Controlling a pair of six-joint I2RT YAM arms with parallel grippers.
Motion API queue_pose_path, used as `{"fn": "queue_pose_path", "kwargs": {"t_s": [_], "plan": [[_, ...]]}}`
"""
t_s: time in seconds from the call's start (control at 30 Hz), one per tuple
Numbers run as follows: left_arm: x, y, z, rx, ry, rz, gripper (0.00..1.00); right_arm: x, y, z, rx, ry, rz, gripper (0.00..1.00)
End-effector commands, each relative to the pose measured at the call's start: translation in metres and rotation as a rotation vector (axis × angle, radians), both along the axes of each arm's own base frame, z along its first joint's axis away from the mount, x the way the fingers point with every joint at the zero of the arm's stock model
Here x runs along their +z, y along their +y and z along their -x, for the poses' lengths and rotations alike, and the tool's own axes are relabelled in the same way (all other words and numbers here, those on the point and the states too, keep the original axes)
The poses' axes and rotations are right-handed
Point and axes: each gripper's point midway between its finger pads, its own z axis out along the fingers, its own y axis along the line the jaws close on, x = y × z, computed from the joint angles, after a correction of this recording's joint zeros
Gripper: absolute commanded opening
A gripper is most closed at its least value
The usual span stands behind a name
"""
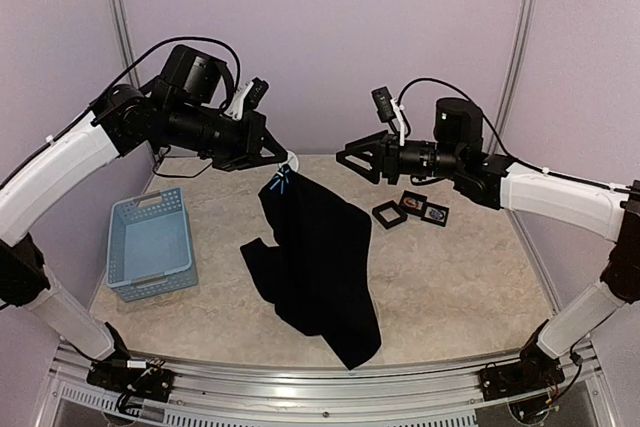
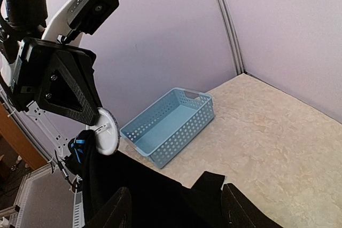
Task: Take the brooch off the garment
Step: Pass from the left arm to the right
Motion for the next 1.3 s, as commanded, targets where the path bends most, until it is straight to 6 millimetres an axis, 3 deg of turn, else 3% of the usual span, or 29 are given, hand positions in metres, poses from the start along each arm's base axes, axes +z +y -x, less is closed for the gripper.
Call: {"fn": "queue_pose_path", "kwargs": {"t_s": [0.0, 0.1, 0.27, 0.53, 0.73, 0.9, 1.27], "plan": [[-0.066, 0.033, 0.004, 0.121, 0.206, -0.284, 0.00, -0.020, -0.005, 0.006, -0.064, -0.079, 0.150, 0.59], [-0.083, 0.036, 0.004, 0.156, 0.274, -0.335, 0.00, -0.031, 0.008, 0.020, -0.018, -0.126, 0.212, 0.59], [-0.092, 0.033, 0.002, 0.195, 0.314, -0.309, 0.00, -0.050, 0.033, 0.045, 0.081, -0.216, 0.315, 0.60], [-0.098, 0.003, -0.007, 0.221, 0.345, -0.110, 0.00, -0.070, 0.063, 0.064, 0.156, -0.214, 0.370, 0.61], [-0.102, -0.003, -0.020, 0.306, 0.385, 0.007, 0.00, -0.080, 0.074, 0.057, 0.078, -0.197, 0.434, 0.61], [-0.102, -0.013, -0.025, 0.300, 0.410, 0.086, 0.00, -0.094, 0.083, 0.037, -0.079, -0.124, 0.514, 0.60], [-0.096, -0.017, -0.029, 0.341, 0.369, 0.182, 0.00, -0.111, 0.076, 0.028, -0.228, -0.007, 0.587, 0.58]]}}
